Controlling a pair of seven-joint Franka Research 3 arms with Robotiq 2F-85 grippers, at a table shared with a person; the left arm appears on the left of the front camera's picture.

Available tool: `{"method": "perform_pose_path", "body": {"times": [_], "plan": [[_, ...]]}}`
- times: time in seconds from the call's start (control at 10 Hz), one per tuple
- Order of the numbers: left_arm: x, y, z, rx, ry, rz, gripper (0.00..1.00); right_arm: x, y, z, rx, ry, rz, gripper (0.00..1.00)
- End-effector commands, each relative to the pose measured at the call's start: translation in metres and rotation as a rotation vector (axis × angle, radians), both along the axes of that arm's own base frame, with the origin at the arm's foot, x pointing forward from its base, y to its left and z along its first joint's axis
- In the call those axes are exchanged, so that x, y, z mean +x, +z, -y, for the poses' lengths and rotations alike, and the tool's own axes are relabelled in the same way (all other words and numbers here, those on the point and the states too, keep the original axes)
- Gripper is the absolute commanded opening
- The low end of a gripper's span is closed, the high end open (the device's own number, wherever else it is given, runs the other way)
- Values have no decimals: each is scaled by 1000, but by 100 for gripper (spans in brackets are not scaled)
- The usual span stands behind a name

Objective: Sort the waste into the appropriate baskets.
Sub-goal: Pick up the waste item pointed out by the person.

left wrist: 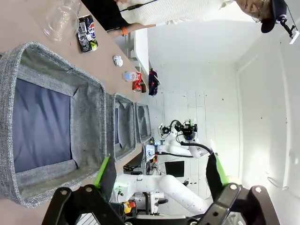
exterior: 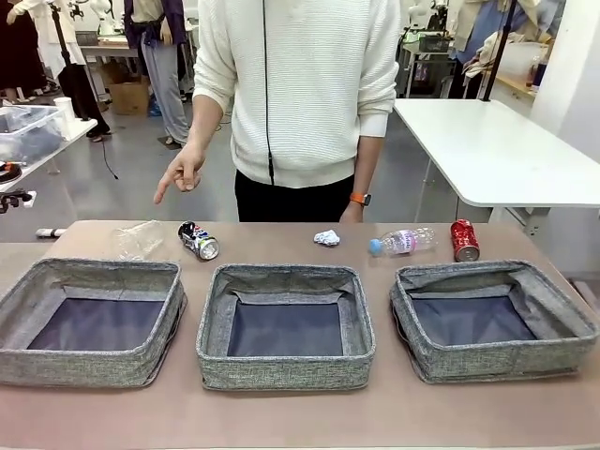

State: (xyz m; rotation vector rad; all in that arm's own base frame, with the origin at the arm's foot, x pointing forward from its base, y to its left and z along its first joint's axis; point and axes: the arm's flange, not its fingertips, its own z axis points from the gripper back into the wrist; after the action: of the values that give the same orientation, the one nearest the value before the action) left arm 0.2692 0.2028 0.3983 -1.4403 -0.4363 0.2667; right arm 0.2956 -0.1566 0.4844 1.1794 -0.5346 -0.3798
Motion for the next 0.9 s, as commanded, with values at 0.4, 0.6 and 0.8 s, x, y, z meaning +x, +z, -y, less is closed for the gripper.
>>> {"method": "perform_pose_path", "body": {"times": [0.4,0.6,0.8], "plan": [[63,35,54,427,-154,144,100,4,0,0,2,4,37,100],[122,48,121,744,-258,175,100,4,0,0,2,4,37,100],[156,22,180,1053,-385,204,100,4,0,0,2,4,37,100]]}}
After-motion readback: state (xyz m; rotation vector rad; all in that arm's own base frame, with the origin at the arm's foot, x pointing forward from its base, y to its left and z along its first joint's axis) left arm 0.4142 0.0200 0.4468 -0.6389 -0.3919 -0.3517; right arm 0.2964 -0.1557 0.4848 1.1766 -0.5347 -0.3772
